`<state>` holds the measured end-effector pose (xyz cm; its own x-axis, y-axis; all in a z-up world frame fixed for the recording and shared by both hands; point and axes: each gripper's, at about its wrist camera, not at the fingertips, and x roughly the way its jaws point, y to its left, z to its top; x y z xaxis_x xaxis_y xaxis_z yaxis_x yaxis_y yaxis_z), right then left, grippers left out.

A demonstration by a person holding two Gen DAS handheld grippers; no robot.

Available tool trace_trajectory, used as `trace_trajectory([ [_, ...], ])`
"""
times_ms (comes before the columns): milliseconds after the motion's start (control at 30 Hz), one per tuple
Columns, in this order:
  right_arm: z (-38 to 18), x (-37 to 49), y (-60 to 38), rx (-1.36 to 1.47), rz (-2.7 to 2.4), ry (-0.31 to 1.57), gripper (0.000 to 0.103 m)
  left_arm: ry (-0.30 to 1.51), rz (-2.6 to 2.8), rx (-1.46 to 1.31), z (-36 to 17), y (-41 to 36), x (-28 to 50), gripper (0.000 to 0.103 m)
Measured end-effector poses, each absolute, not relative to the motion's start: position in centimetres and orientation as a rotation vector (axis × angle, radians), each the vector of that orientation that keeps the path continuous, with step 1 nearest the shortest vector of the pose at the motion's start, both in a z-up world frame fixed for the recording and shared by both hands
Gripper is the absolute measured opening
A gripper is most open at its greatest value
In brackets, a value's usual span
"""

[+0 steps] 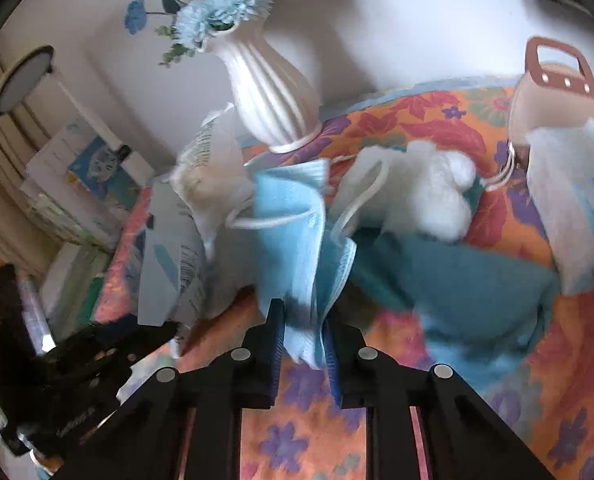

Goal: Organize soft objects
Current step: 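Grasp blue Dafi bag with left tool while right tool grasps blue surgical mask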

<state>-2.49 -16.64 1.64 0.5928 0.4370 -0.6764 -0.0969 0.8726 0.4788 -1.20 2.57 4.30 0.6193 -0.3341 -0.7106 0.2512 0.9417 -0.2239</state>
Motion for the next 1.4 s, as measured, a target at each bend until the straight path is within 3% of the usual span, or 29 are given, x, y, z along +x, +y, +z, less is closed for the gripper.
trace_trajectory([
  [333,2.5,-7.7,-16.4,0.492,0.518,1.091,0.018,0.992,-0.427,-0.317,4.3,4.3,-7.2,0.025],
  [400,2.1,-8.4,-16.9,0.473,0.493,1.143,0.018,1.016,-0.433,-0.33,4.1,4.3,-7.6,0.037],
  [467,1.8,-8.8,-17.8,0.444,0.414,1.155,0.02,1.026,-0.395,-0.294,3.7,4.2,-7.8,0.038],
  [533,1.6,-9.1,-19.1,0.385,0.287,1.152,0.029,1.025,-0.344,-0.232,3.5,4.0,-7.9,0.038],
  [633,1.1,-9.6,-20.5,0.407,0.233,1.158,0.056,1.034,-0.337,-0.205,3.4,4.3,-7.3,0.042],
  [867,0.3,-10.8,-18.4,0.503,0.357,1.13,0.064,1.049,-0.374,-0.205,3.1,3.4,-5.6,0.043],
  [933,0.7,-10.7,-17.0,0.45,0.353,1.112,0.082,1.044,-0.377,-0.213,3.1,3.5,-5.6,0.043],
  [967,0.8,-10.6,-16.2,0.413,0.35,1.103,0.084,1.037,-0.376,-0.23,3.2,3.9,-5.5,0.043],
  [1100,0.7,-10.0,-13.8,0.249,0.275,1.048,0.084,1.001,-0.4,-0.315,3.7,5.5,-5.7,0.043],
  [1133,0.7,-10.0,-13.4,0.211,0.26,1.04,0.084,0.986,-0.413,-0.306,4.1,5.5,-5.9,0.055],
  [1167,0.5,-9.9,-13.0,0.165,0.24,1.029,0.084,0.972,-0.414,-0.273,4.5,5.2,-6.0,0.078],
  [1233,0.4,-9.5,-12.8,0.124,0.211,1.011,0.084,0.914,-0.374,-0.166,5.7,4.4,-5.9,0.101],
  [1300,0.2,-9.1,-12.1,0.058,0.159,0.997,0.07,0.838,-0.377,-0.055,6.5,3.5,-5.5,0.101],
  [1333,0.2,-9.2,-12.2,0.011,0.131,0.989,0.056,0.847,-0.397,-0.023,6.5,3.2,-5.1,0.101],
  [1400,0.5,-9.4,-12.5,-0.017,0.136,0.98,0.041,0.913,-0.407,-0.025,5.6,3.1,-4.0,0.101],
])
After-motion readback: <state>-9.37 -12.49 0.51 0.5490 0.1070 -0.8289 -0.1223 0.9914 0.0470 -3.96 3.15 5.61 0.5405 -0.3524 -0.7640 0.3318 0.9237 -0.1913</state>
